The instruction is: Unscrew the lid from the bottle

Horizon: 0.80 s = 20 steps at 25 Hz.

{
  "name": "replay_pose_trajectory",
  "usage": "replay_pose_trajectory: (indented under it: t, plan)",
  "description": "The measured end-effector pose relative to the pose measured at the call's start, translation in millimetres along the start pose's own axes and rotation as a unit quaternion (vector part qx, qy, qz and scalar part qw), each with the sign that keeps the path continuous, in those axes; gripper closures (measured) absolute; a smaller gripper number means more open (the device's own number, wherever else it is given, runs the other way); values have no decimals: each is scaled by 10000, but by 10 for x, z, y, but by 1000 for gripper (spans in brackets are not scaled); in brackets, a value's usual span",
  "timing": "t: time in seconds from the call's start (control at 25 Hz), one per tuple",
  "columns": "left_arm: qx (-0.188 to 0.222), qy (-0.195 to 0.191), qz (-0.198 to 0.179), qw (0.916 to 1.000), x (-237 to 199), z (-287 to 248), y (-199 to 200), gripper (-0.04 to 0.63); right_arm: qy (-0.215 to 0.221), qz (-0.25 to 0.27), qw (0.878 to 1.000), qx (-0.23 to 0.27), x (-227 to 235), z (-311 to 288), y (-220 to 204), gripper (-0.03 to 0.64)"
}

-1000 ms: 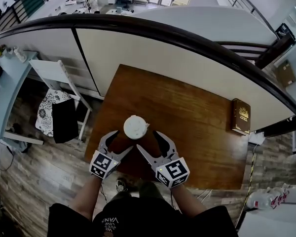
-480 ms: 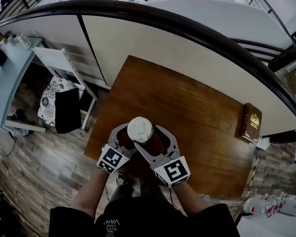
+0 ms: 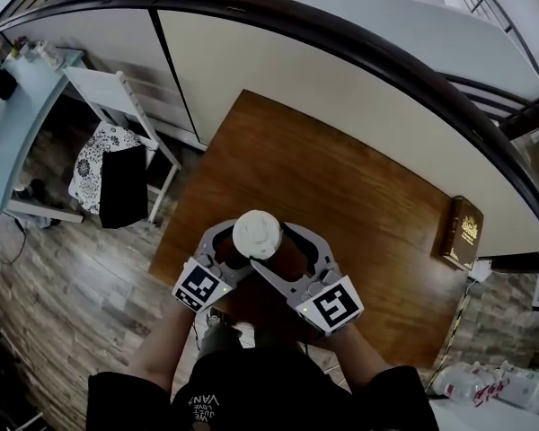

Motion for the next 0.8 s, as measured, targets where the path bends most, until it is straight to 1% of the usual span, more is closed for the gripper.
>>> replay_pose_trajectory:
  t: [0.12, 0.2, 0.28, 0.36, 0.48, 0.56, 0.64, 0.72, 0.8]
  plan:
    - [13, -30, -9, 10000, 4, 5, -7, 247, 799, 261, 9965, 13, 23, -1, 8, 322]
    - [28, -24, -8, 10000, 7, -3, -4, 247, 1390, 420, 9894, 6, 56, 2, 18, 322]
    - [52, -9, -2, 10000, 13, -12, 1, 247, 1983, 531, 9787, 2, 93, 5, 24, 322]
    - [84, 9, 12, 10000, 15, -19, 9, 247, 2558, 654, 9645, -18, 129, 5, 27, 322]
    - [140, 47, 60, 9999, 8, -25, 14, 247, 3216, 991, 9416, -95, 154, -15, 38, 322]
    - [170, 82, 96, 9998, 2, -14, 6, 247, 3447, 1136, 9317, -121, 139, -37, 47, 322]
    - [187, 110, 98, 9997, -2, 4, 1, 247, 3466, 1169, 9306, -140, 115, -50, 53, 322]
    - [194, 110, 88, 9997, 1, 17, -6, 247, 3238, 1179, 9385, -200, 110, -47, 55, 321]
    - [206, 115, 100, 9997, 1, 24, -14, 247, 2818, 1179, 9520, -218, 125, -25, 64, 314]
Point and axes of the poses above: the fingertips, and each gripper's own axes: z backward along the fingers, x to its right, y out of its top, the point moved 1 cm from there along z, backward along the fingers, and after that the axes turned 11 degrees about -x, right-handed, at the moved point
